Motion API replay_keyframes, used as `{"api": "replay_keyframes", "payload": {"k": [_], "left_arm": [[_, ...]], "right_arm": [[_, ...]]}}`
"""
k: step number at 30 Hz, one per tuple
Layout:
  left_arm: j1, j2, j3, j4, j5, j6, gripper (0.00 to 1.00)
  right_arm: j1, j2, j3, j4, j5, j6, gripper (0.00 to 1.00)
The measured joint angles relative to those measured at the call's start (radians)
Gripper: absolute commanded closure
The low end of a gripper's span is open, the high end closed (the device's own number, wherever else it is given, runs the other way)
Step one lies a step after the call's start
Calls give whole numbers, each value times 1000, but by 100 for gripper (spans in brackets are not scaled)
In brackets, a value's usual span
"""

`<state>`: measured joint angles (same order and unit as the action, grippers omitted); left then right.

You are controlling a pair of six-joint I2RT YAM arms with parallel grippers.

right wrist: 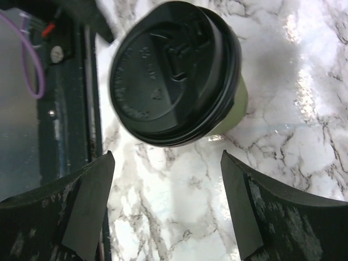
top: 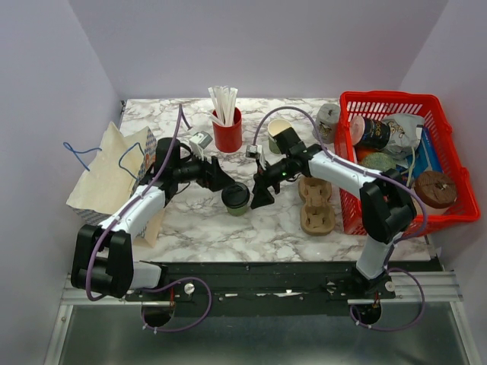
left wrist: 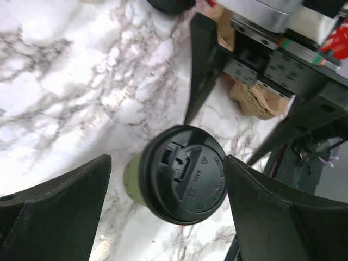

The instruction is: Pack the takeout coffee

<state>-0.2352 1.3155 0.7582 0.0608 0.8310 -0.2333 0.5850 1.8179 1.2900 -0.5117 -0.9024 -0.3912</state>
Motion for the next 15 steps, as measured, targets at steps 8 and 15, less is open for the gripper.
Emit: {"api": "replay_keyframes", "payload": {"k": [8, 15], "left_arm": [[27, -5, 10, -21, -7, 0, 9], [27, -29, -40, -53, -7, -1, 12]], "right_arm": [[-31, -10, 73, -8, -113, 118, 9], [-30, 30, 106, 31, -135, 262, 7]]}}
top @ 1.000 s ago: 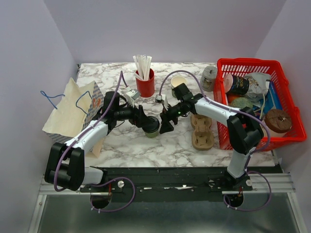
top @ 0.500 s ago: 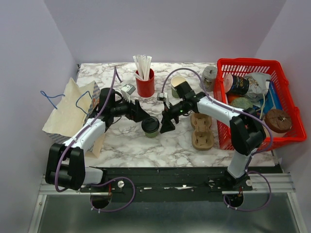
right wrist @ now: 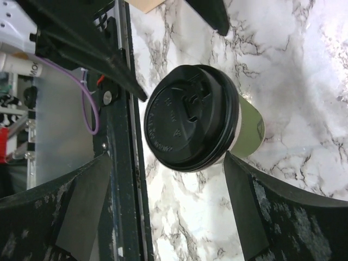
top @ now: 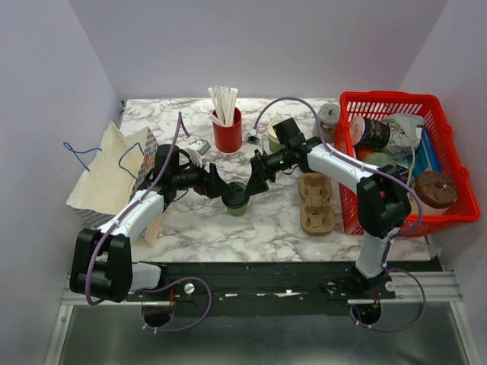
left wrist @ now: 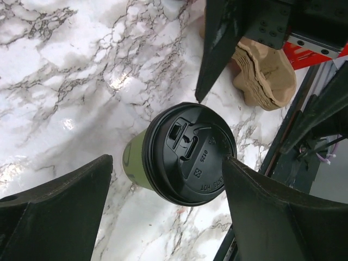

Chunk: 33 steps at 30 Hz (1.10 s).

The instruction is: Pack the takeout coffee

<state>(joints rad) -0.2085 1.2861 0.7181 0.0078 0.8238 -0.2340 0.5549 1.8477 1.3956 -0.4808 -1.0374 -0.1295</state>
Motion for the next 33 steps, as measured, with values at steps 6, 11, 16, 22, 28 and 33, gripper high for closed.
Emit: {"api": "replay_keyframes", "payload": {"k": [6, 11, 16, 22, 28, 33], "left_arm": [[0, -3, -13, -18, 1, 1, 13], [0, 7, -14, -20, 5, -1, 14], [0, 48, -14, -4, 14, -18, 14], [0, 99, -5, 16, 30, -34, 15], [0, 141, 15, 51, 45, -58, 15], [-3, 159, 31, 78, 49, -78, 16]], "right_arm": [[2, 55, 9, 30, 58, 86, 7], [2, 78, 21, 40, 96, 111, 9], [2, 87, 29, 47, 117, 136, 11], [2, 103, 35, 53, 125, 155, 16], [1, 105, 36, 58, 123, 164, 26], [1, 106, 36, 62, 107, 164, 28]]}}
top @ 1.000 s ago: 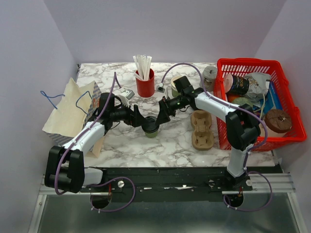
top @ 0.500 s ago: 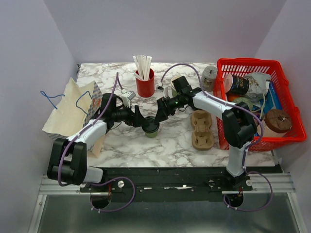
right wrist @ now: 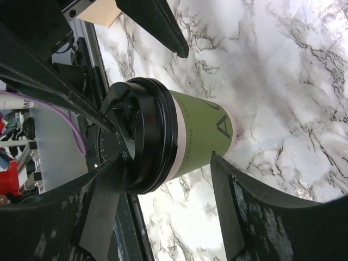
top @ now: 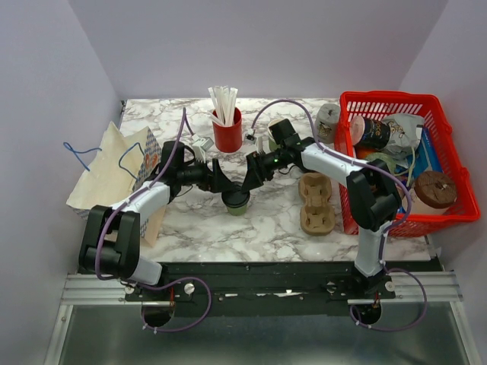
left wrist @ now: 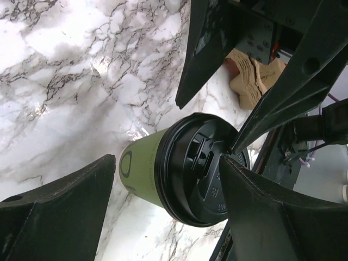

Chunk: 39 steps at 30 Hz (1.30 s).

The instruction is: Pack the takeout coffee

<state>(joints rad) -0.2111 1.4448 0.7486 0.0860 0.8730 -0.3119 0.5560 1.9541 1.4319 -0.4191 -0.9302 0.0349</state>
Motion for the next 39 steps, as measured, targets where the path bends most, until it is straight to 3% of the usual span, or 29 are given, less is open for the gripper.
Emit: {"api": "replay_keyframes", "payload": {"k": [22, 39], "left_arm": [[-18, 108, 35, 69, 18, -43, 18], [-19, 216, 1, 296, 79, -267, 17]], "right_arm": [[-23, 29, -39, 69, -108, 32, 34], [-51, 81, -108, 277, -263, 168, 36]]}}
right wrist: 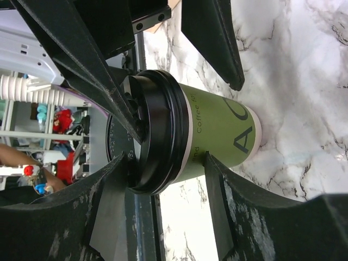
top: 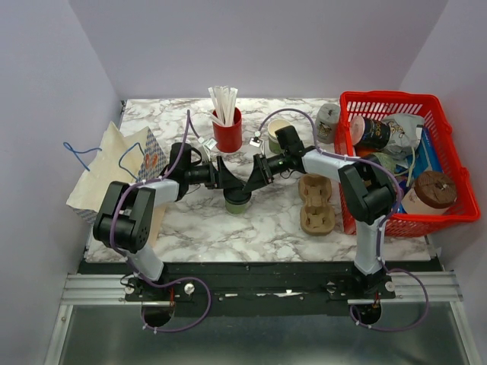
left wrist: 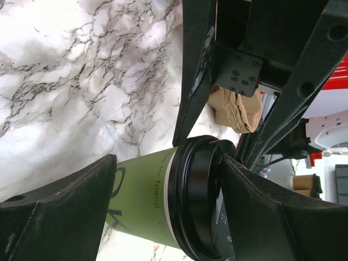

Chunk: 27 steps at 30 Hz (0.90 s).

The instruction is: Pack the takeout coffee

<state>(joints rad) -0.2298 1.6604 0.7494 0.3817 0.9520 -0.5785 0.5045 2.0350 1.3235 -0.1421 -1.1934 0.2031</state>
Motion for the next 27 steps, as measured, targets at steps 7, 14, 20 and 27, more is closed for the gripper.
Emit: {"api": "replay_keyframes", "payload": {"k": [7, 14, 20, 27], "left_arm": [[3, 17, -5, 48, 28, -18, 18], [14, 43, -6, 106, 81, -25, 17], [24, 47, -5, 174, 89, -48, 10], [35, 3, 37, 138, 78, -4, 8]], "right_arm": [[0, 3, -5, 10, -28, -31, 36], [5, 3, -4, 12, -34, -47, 29], [42, 1, -4, 13, -18, -34, 21], [74, -1, -4, 13, 4, -15, 18]]}}
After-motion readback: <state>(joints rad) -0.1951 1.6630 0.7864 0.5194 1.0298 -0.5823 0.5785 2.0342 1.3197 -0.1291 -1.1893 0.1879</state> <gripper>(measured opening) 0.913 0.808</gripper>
